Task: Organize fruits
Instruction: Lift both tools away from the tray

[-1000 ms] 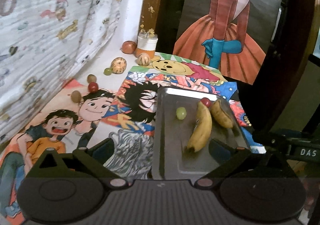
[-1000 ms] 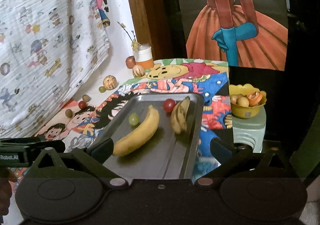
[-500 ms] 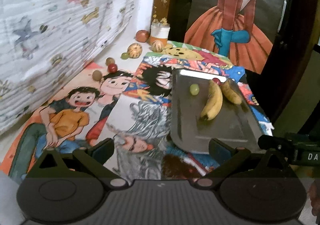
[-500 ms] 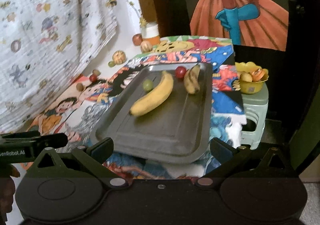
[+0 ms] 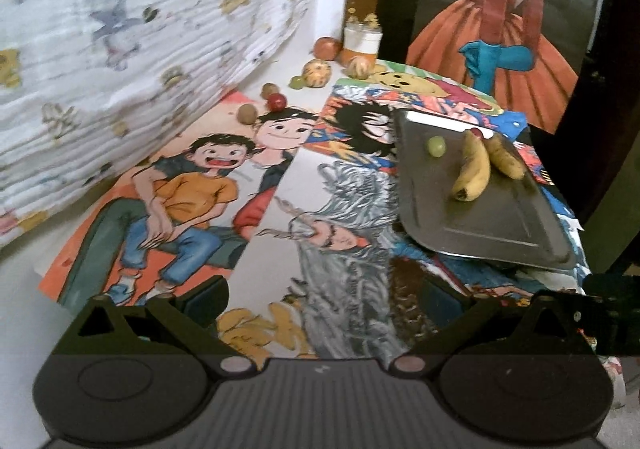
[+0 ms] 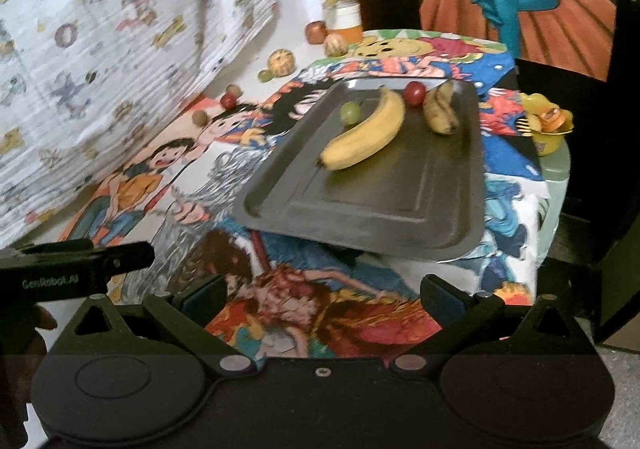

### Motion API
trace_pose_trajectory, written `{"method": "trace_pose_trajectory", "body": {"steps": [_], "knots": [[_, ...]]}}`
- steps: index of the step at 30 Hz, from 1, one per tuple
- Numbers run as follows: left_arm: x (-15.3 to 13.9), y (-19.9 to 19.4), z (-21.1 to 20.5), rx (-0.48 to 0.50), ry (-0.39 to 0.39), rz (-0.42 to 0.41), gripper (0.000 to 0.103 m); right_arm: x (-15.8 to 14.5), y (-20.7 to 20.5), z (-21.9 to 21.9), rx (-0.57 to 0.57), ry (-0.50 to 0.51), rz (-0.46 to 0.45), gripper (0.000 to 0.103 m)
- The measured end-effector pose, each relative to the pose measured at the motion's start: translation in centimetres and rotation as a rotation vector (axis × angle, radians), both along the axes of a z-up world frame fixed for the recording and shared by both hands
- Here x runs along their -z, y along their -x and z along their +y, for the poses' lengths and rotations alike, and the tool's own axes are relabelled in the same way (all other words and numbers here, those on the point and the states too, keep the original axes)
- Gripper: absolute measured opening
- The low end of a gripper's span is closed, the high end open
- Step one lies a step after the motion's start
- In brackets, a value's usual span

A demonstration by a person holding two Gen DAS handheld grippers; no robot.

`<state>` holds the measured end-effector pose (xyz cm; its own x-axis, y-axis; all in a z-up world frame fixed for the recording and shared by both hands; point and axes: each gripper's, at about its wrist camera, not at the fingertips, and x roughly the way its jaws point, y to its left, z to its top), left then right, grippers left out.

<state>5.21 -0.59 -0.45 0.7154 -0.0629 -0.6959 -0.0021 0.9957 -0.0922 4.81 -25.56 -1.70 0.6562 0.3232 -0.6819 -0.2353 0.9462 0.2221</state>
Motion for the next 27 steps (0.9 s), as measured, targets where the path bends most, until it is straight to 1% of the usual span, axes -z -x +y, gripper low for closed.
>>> {"method": "trace_pose_trajectory", "body": {"steps": [9,22,27], "knots": [[0.5,0.4,1.7,-0.063,-0.005,0.016,0.103,0.4,-0.2,1.6,-0.062,0.026,0.006,0.102],[0.9,-0.4,2.7,-0.104,-0.011,0.034,0.103,0.4,-1.1,2.0,-0.092,-0.009,-0.001,0.102],[0.8,-0.8,3.1,-0.109,-0.011,0.035,0.103,-0.1,-1.4,2.0,-0.094,-0.032,-0.021,0.102]]}}
